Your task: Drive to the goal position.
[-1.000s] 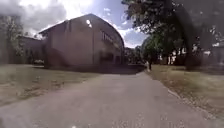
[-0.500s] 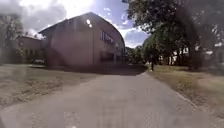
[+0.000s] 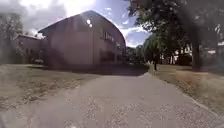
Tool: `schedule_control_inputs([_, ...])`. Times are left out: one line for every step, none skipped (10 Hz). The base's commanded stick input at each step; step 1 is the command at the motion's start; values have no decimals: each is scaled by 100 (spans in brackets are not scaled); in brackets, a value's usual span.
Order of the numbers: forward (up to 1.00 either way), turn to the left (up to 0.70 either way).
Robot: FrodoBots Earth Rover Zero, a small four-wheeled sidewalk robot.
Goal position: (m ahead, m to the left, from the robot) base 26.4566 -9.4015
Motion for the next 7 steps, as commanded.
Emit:
schedule_control_inputs([85,-34])
schedule_control_inputs([85,-34])
schedule_control_inputs([85,-34])
schedule_control_inputs([85,-34])
schedule_control_inputs([85,0])
schedule_control_inputs([85,0])
schedule_control_inputs([85,0])
